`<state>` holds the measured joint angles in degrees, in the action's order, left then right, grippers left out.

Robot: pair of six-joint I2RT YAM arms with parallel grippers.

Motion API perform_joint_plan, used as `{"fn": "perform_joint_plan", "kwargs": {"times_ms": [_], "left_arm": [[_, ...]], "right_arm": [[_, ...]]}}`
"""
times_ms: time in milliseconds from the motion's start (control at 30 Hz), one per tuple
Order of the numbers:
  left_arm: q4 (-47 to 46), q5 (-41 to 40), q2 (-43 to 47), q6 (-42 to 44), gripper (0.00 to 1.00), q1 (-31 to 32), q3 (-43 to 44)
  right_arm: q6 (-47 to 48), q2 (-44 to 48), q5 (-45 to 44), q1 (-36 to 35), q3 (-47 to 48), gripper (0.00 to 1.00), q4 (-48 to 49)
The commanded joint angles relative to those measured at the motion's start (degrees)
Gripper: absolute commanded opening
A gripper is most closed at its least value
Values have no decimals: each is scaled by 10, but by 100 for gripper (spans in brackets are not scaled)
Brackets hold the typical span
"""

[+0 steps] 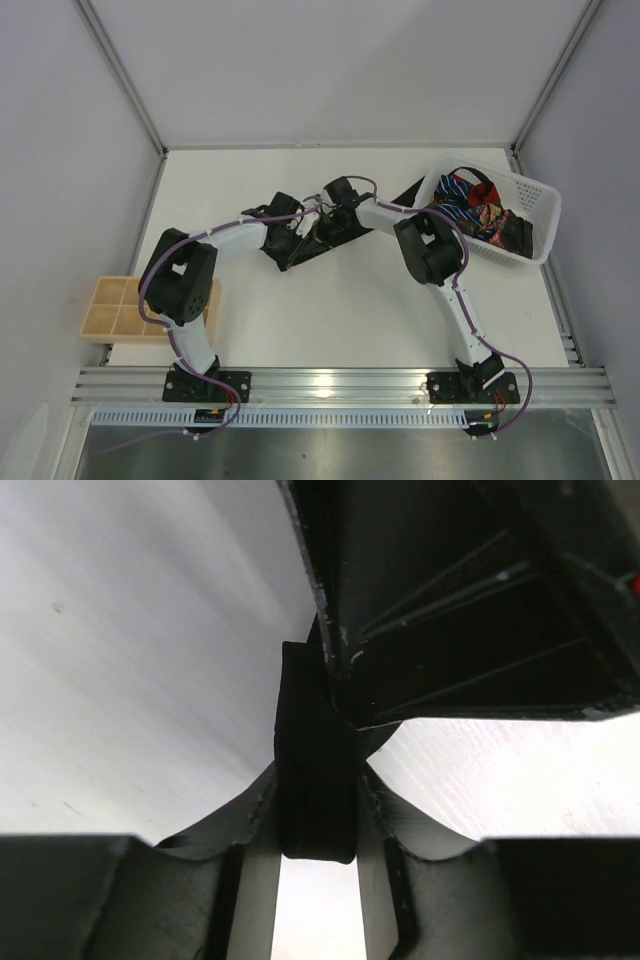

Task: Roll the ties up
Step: Roll the tie

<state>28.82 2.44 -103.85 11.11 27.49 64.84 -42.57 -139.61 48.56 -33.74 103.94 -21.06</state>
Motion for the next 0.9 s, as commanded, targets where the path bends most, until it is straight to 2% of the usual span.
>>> {"fn": "perform_joint_plan", "kwargs": {"times_ms": [0, 167, 233, 400, 633, 867], "left_arm": [[-3, -23, 2, 14, 34, 1, 4], [-3, -38, 6, 13, 33, 1, 3], [-4, -31, 9, 13, 50, 1, -1], [-3, -30, 33, 13, 70, 1, -17], [9, -30, 42, 6, 68, 1, -29], [2, 17, 90, 9, 75, -5, -51]], "right_arm": [[-4, 9, 14, 2, 6, 6, 11], [0, 10, 14, 3, 6, 6, 2], [2, 13, 15, 4, 6, 6, 2], [2, 14, 15, 5, 13, 6, 1], [-1, 9, 19, 6, 26, 6, -3], [0, 13, 21, 6, 25, 5, -3]]}}
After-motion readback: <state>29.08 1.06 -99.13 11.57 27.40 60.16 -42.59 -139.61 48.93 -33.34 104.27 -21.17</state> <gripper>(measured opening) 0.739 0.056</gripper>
